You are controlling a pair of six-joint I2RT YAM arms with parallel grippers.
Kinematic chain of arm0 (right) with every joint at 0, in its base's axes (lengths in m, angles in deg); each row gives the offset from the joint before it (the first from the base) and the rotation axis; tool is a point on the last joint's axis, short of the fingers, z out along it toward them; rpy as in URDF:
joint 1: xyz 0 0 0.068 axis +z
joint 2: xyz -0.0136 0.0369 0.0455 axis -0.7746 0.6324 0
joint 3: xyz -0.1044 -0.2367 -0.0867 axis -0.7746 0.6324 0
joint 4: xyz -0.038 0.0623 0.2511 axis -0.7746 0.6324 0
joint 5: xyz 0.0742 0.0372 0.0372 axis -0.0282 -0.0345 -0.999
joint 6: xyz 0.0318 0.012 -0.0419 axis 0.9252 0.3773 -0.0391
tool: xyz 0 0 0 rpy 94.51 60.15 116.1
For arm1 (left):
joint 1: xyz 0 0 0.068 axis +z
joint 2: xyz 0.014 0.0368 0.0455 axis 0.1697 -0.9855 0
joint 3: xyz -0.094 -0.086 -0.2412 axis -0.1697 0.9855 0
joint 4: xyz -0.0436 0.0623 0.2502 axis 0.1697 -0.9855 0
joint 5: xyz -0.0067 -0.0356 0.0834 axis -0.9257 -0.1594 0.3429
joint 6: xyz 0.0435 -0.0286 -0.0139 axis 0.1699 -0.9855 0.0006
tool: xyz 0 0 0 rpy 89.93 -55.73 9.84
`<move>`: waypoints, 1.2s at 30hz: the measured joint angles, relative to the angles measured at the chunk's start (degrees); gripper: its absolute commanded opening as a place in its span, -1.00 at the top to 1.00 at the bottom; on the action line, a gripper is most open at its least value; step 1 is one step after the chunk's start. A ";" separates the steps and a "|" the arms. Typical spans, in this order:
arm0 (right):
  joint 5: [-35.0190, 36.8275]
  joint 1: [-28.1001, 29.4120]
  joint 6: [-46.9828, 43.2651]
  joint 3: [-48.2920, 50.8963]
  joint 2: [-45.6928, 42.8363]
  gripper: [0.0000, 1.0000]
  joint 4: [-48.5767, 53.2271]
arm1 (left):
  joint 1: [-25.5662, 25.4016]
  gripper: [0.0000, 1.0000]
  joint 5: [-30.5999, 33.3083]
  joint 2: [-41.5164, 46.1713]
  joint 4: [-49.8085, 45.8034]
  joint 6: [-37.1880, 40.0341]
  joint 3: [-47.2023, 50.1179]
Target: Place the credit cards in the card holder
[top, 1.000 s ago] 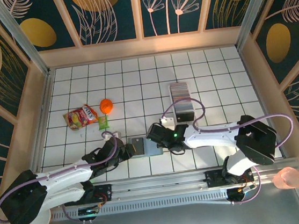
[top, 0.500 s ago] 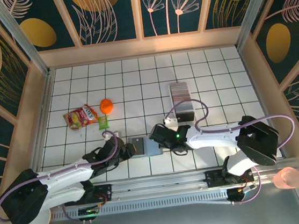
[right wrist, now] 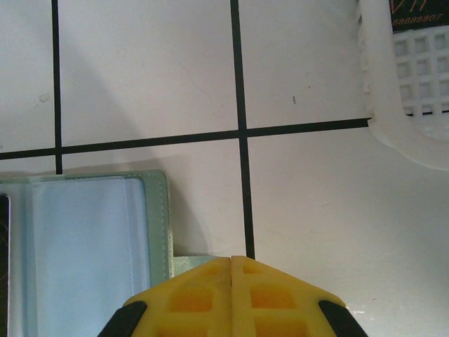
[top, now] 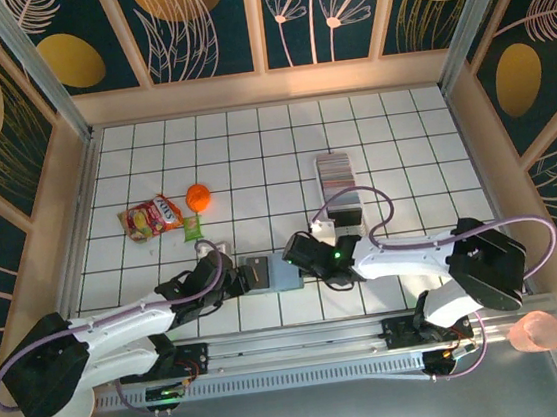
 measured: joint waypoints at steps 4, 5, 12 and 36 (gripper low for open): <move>0.00 0.00 0.02 0.39 -0.22 1.00 -0.26 | 0.00 0.06 1.05 0.00 -0.92 0.33 -0.20; 0.00 0.00 0.02 0.46 -0.33 1.00 -0.37 | 0.00 0.06 1.09 0.00 -0.94 0.31 -0.20; -0.02 0.00 0.22 1.11 -0.63 1.00 -1.38 | 0.00 0.06 -0.33 0.00 0.92 -0.26 0.00; -0.28 0.00 1.20 2.38 -0.72 1.00 -3.48 | 0.07 0.09 -4.20 -0.74 5.14 -3.21 0.24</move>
